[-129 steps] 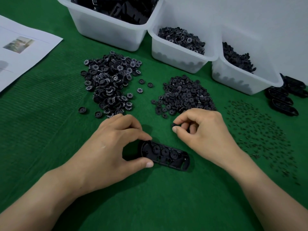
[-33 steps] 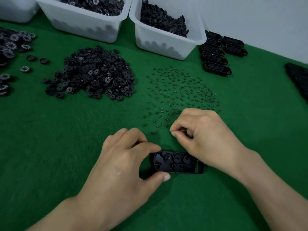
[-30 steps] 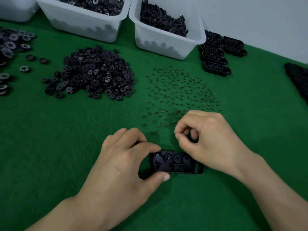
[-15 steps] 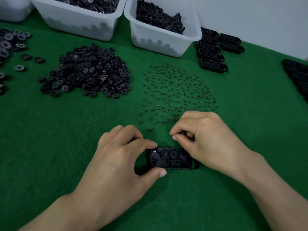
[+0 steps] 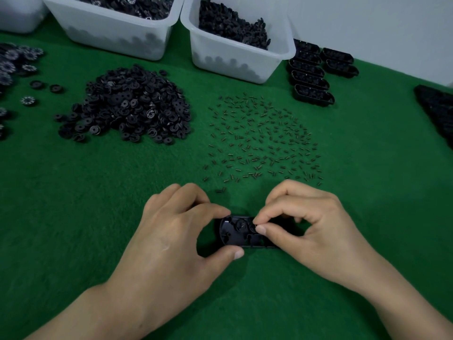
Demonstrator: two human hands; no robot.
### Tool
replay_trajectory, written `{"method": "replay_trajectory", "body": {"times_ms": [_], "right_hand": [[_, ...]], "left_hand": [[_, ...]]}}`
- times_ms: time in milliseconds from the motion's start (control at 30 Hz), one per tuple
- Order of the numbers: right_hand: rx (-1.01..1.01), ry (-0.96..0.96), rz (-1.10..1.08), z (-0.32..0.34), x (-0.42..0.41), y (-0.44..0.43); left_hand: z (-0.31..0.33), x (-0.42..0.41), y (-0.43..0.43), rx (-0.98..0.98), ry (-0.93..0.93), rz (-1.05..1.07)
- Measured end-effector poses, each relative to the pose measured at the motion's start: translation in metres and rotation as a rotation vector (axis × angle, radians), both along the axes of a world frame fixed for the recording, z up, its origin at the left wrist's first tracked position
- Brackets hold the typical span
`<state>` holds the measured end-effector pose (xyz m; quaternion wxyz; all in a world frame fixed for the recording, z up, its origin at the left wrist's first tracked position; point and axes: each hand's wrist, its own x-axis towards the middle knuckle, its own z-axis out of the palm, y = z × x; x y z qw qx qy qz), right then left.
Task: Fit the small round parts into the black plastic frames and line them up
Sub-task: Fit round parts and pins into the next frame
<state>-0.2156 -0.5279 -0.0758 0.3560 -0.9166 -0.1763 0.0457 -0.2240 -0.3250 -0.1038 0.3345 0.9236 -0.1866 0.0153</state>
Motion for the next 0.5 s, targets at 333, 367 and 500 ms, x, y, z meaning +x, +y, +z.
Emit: {"method": "replay_trajectory", "body": {"times_ms": [333, 367, 500], "right_hand": [[-0.254, -0.186, 0.107, 0.010, -0.001, 0.002], [-0.288, -0.196, 0.122, 0.012, -0.001, 0.003], [-0.351, -0.113, 0.128, 0.016, 0.005, 0.009]], "left_hand": [[0.000, -0.001, 0.000, -0.004, 0.005, -0.007], [0.000, -0.001, 0.000, -0.001, 0.005, -0.006], [0.000, -0.001, 0.000, 0.003, 0.011, -0.004]]}}
